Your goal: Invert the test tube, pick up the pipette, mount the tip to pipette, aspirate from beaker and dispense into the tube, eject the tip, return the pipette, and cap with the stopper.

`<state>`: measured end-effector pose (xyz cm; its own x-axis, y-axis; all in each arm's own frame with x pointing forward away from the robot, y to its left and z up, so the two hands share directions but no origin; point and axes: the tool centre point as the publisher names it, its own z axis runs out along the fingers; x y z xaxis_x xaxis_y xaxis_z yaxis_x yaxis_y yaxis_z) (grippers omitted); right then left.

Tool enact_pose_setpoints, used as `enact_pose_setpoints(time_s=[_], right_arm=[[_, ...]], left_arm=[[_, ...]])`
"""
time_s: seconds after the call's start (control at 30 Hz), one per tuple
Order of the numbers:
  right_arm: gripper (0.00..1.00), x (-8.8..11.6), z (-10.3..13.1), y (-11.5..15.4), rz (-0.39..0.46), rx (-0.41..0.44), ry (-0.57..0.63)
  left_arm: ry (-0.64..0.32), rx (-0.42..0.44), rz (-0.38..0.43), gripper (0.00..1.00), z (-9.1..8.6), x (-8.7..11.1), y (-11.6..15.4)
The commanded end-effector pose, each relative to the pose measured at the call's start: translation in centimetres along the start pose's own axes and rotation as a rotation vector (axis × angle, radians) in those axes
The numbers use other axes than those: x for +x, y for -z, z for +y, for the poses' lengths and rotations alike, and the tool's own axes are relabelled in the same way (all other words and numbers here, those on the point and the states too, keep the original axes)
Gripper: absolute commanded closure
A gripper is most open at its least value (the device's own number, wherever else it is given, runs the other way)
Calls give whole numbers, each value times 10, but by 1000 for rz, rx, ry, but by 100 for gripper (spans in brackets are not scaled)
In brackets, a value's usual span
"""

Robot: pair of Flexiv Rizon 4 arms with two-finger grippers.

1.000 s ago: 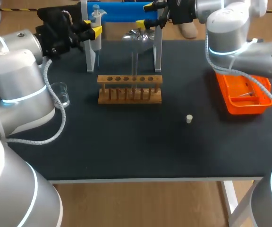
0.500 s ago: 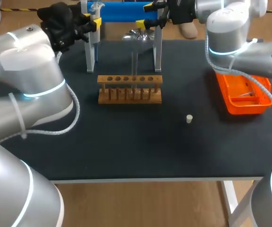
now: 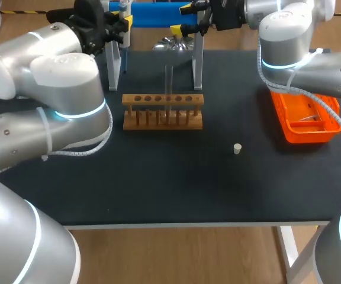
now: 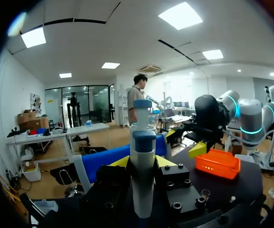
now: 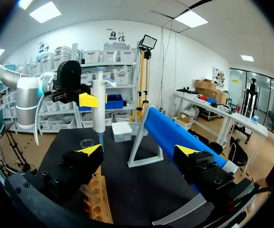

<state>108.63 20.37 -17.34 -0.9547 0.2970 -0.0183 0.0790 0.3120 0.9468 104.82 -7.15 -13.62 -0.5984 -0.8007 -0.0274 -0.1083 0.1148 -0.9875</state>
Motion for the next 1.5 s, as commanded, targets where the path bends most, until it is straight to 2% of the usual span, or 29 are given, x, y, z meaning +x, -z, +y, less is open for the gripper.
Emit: enact_pose_setpoints(time_s=[0.03, 0.53, 0.97, 1.23, 1.5], right_arm=[[0, 0, 0, 1, 0, 2, 0], [0, 0, 0, 1, 0, 2, 0], [0, 0, 0, 1, 0, 2, 0], [0, 0, 0, 1, 0, 2, 0], [0, 0, 0, 1, 0, 2, 0]], left_arm=[[5, -4, -69, 100, 2, 0, -16], [106, -25, -166, 100, 15, -23, -26], [140, -37, -236, 100, 18, -37, -38], [175, -62, -279, 100, 22, -45, -50], [162, -127, -348, 100, 21, -48, -61]])
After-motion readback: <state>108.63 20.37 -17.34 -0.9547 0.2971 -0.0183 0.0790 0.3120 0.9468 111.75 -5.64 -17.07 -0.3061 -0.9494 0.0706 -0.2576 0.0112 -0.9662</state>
